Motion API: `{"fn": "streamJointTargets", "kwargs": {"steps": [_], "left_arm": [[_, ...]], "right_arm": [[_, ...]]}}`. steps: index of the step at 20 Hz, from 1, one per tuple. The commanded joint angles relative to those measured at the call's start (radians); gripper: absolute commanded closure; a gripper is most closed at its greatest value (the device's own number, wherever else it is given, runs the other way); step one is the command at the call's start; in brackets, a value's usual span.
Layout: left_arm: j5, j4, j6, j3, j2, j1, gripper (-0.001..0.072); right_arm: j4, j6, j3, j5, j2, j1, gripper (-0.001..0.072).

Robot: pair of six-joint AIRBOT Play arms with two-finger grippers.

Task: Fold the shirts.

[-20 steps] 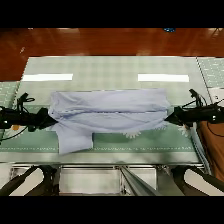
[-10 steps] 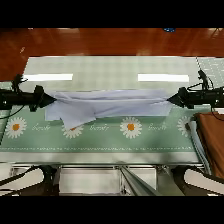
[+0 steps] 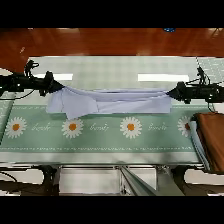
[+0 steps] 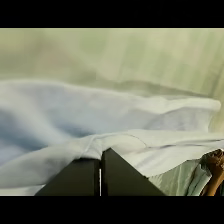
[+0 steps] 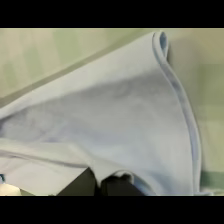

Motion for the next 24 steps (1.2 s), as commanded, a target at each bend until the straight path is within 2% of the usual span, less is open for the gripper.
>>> {"fn": "streamJointTargets", "kwargs": {"steps": [1, 7, 8, 9, 10, 12, 15, 16, 18, 21, 24], "left_arm": [[0.004, -0.002, -0.006, 0.067, -0.080, -0.008, 0.0688], [-0.001, -0.001, -0.005, 0.079, -0.138, -0.012, 0.0687], [0.000, -0.002, -0.006, 0.079, -0.142, -0.015, 0.0622], [-0.003, -0.002, -0.006, 0.079, -0.142, -0.020, 0.0340], [-0.018, -0.001, -0.005, 0.084, -0.141, -0.021, 0.0200], [-0.073, 0.000, -0.005, 0.123, -0.130, -0.005, 0.0198], [-0.087, 0.015, -0.005, 0.176, -0.026, 0.072, 0.0198], [-0.063, 0.023, 0.002, 0.175, 0.032, 0.108, 0.0198], [0.002, 0.037, 0.056, 0.151, 0.156, 0.151, 0.0199], [0.167, 0.037, 0.158, -0.042, 0.405, 0.127, 0.0199], [0.282, 0.037, 0.196, -0.325, 0.623, 0.022, 0.0199]], "right_arm": [[0.019, -0.010, 0.025, -0.018, -0.041, 0.000, 0.0692], [0.039, -0.009, 0.025, -0.070, -0.071, 0.000, 0.0679], [0.064, -0.009, 0.025, -0.091, -0.075, 0.000, 0.0494], [0.091, -0.010, 0.025, -0.106, -0.076, 0.000, 0.0308], [0.118, -0.010, 0.027, -0.115, -0.076, 0.000, 0.0299], [0.119, -0.002, 0.075, -0.048, -0.076, -0.027, 0.0299], [0.114, 0.018, 0.225, 0.226, -0.064, -0.163, 0.0299], [0.104, 0.027, 0.255, 0.269, -0.041, -0.219, 0.0299], [0.041, 0.028, 0.256, 0.259, 0.045, -0.329, 0.0299], [-0.117, 0.066, 0.134, 0.129, 0.160, -0.399, 0.0299], [-0.085, 0.068, -0.070, 0.023, 0.175, -0.385, 0.0294]]}}
